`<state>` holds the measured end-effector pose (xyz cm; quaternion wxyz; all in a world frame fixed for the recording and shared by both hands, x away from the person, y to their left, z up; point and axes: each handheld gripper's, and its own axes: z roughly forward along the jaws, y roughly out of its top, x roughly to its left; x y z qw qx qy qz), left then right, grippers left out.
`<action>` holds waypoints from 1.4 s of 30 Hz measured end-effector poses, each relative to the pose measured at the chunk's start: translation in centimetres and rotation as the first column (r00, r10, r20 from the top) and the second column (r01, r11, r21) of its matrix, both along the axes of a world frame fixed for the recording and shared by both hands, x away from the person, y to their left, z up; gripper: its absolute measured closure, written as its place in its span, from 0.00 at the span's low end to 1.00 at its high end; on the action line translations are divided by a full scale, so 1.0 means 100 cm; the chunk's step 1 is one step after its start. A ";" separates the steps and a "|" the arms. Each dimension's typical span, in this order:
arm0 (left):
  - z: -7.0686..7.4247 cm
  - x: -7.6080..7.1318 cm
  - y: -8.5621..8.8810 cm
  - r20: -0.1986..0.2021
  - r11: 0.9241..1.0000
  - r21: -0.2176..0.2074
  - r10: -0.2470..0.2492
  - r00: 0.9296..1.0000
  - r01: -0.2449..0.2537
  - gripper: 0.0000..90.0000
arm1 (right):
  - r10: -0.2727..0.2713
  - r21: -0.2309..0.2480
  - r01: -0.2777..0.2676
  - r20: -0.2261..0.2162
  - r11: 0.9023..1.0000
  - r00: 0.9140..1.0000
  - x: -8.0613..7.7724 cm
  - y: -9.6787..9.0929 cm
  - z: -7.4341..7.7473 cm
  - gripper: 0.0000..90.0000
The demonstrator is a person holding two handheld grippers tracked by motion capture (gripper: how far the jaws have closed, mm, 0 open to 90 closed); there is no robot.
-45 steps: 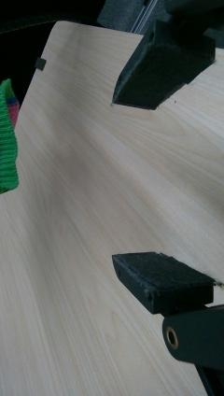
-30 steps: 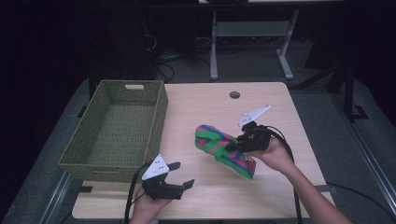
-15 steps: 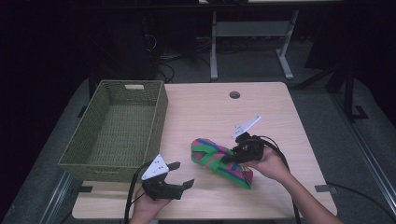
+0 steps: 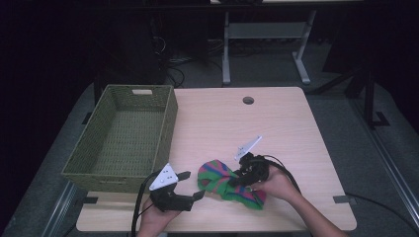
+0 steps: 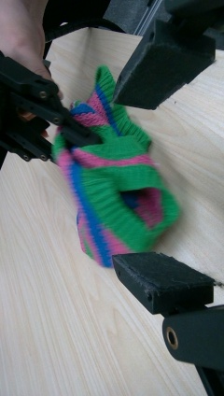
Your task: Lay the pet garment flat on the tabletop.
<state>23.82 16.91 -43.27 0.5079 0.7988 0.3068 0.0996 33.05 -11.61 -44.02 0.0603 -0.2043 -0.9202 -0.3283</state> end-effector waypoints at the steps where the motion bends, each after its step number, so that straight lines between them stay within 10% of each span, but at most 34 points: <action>1: 0.000 0.000 0.000 0.002 1.000 0.000 0.000 1.000 0.000 0.21 | 0.007 -0.006 -0.007 -0.001 1.000 1.000 -0.001 0.001 -0.001 0.68; 19: 0.001 -0.001 0.000 0.003 1.000 -0.004 0.003 1.000 -0.003 0.21 | 0.038 0.003 -0.038 0.005 0.999 0.999 -0.011 -0.006 0.001 0.38; 42: 0.001 -0.001 0.000 0.002 1.000 -0.003 0.005 1.000 -0.005 0.21 | 0.109 0.067 -0.114 0.072 0.991 0.991 -0.032 0.004 0.039 0.67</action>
